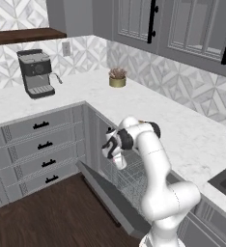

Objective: Pick up the cup and bowl from the counter, place them in the dishwasher, and close the dishwasher door.

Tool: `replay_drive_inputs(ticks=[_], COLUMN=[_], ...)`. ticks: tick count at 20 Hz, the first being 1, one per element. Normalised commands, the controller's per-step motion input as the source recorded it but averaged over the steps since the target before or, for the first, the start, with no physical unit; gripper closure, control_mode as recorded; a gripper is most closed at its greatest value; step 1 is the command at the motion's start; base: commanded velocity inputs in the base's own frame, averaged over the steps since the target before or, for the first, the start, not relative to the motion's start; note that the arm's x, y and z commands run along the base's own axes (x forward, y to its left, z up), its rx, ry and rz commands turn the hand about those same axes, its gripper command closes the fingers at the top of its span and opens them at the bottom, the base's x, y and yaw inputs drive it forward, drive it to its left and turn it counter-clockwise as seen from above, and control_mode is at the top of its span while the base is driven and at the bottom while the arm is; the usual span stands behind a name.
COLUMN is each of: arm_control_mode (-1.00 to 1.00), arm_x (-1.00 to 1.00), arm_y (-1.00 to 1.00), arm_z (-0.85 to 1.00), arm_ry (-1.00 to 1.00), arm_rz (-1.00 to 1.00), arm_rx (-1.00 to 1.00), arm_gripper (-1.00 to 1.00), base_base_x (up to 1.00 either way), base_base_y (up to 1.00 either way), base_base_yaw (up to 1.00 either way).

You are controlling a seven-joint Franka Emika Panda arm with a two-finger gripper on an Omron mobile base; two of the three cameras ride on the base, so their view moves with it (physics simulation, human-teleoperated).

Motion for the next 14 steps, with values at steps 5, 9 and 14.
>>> replay_drive_inputs(ticks=[5, 9, 14], arm_control_mode=[-1.00, -1.00, -1.00], arm_x=[0.35, 0.17, -0.06], arm_y=[0.28, 0.29, 0.28], arm_z=[-0.51, -0.40, -0.02], arm_ry=[0.00, 0.00, -0.08], arm_rz=[-0.06, -0.02, 0.00], arm_rx=[-0.05, -0.04, -0.02], arm_gripper=[-1.00, -1.00, -1.00], base_base_x=[0.00, 0.00, 0.00], base_base_y=[0.00, 0.00, 0.00], base_base_yaw=[0.00, 0.00, 0.00])
